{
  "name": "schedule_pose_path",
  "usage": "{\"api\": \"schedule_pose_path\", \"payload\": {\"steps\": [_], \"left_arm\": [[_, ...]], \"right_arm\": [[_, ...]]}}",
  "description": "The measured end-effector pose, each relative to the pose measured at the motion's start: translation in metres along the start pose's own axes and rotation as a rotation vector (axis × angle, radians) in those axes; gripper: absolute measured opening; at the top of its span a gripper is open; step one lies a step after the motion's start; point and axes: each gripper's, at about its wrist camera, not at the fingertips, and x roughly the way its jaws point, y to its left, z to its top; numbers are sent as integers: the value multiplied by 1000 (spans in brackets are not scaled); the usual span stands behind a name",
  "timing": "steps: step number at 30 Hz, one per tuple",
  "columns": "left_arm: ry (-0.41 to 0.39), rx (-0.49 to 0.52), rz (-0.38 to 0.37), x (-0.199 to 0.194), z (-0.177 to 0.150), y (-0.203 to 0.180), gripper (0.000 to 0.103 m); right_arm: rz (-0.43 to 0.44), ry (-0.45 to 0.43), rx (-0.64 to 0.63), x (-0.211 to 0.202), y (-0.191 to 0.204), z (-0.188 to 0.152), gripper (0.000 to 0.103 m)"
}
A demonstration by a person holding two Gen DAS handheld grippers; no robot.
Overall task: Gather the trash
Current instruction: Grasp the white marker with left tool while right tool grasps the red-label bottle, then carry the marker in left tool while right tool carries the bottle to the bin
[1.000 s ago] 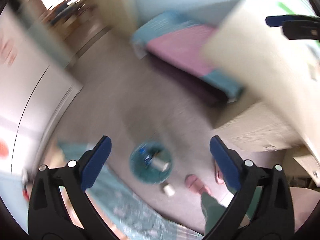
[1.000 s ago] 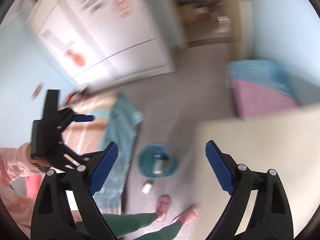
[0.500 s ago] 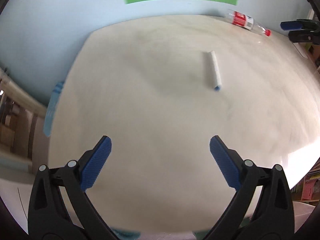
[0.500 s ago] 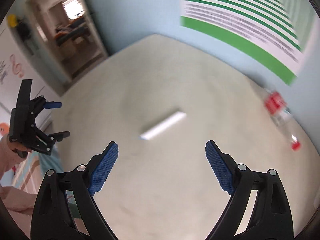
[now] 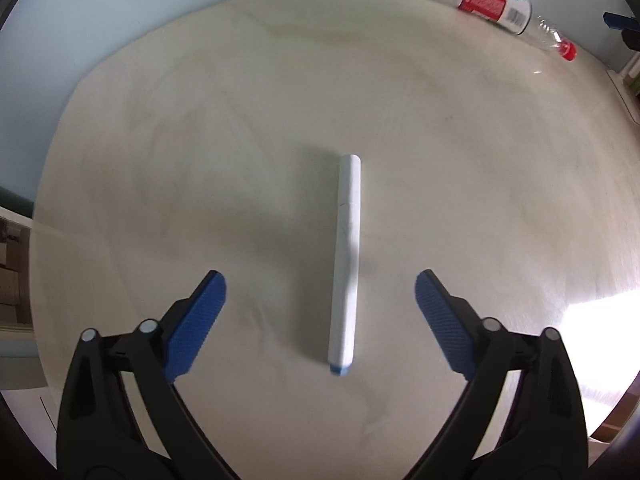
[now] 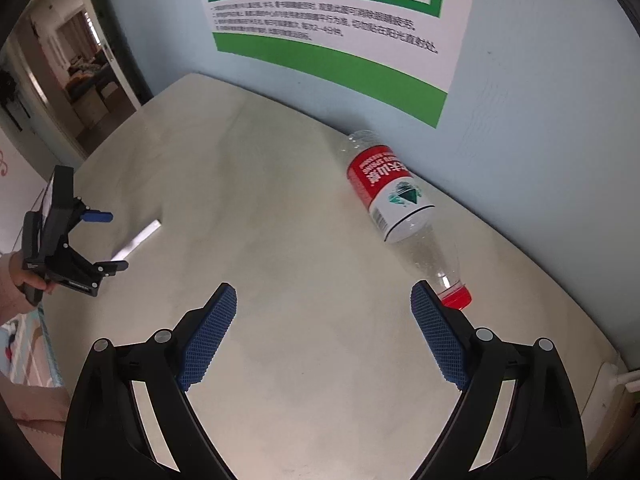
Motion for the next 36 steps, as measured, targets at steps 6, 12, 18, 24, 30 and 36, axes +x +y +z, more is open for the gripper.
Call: {"api": "schedule_pose_path", "payload": {"steps": [6,12,18,24,30,36], "left_arm": [[2,-18,-50,9,27,-11,47],[-7,16,-104,15,62,-37,11],[-30,27,-156,31,112,-54,11],[-57,37,-163,36,144,-65,11],[-86,30,-149,17,140,-54,11],[-116,-25,-100,-9,110,-30,11]], "right_arm": [[-66,14,-45,42,-39,19,88],[-53,44,-59,84,-64,34,88],[-23,63,-139,117,-60,43,88],[27,102,-165,139,-50,46,69],[102,94,-173,124,-29,46,67],[178,51,-237,92,12,61,67]]}}
